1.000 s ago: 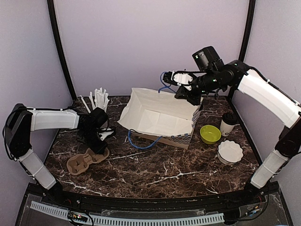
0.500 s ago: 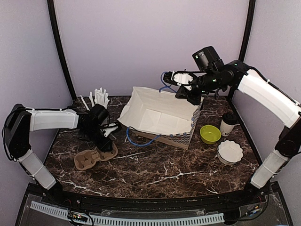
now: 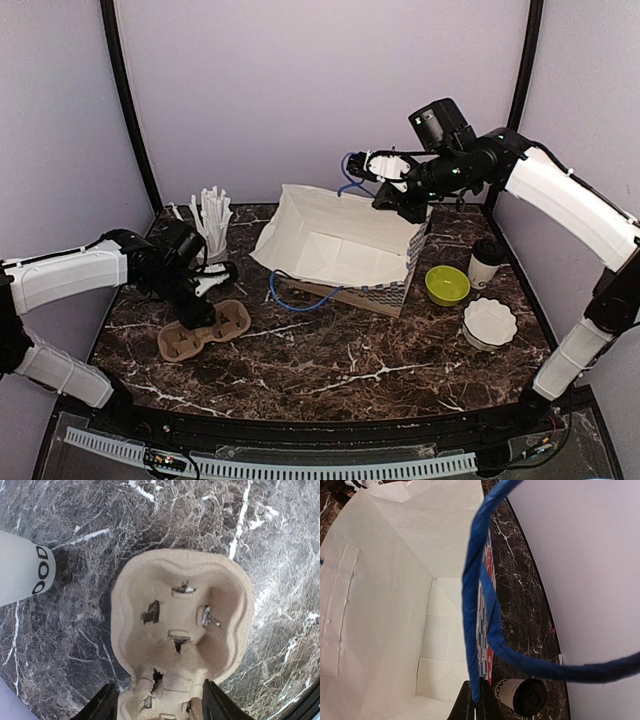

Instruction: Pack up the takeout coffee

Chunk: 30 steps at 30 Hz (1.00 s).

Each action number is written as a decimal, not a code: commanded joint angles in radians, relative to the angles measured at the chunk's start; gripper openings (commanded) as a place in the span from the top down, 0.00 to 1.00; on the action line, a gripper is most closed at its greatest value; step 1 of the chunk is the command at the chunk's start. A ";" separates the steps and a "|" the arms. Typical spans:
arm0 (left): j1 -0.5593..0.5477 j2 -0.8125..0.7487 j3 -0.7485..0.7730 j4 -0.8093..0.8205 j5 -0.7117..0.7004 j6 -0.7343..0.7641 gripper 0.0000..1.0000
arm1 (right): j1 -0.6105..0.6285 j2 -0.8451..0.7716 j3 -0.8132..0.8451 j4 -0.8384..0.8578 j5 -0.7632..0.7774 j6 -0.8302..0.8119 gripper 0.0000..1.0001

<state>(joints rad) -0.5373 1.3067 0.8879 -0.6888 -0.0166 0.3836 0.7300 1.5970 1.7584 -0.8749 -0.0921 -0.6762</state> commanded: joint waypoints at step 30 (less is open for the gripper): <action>0.002 0.118 -0.037 -0.064 -0.017 0.052 0.54 | -0.006 0.012 0.015 0.013 -0.026 0.003 1.00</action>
<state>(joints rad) -0.5373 1.4223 0.8722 -0.7170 0.0170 0.4412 0.7300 1.6089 1.7626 -0.8753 -0.1078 -0.6762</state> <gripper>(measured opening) 0.467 0.005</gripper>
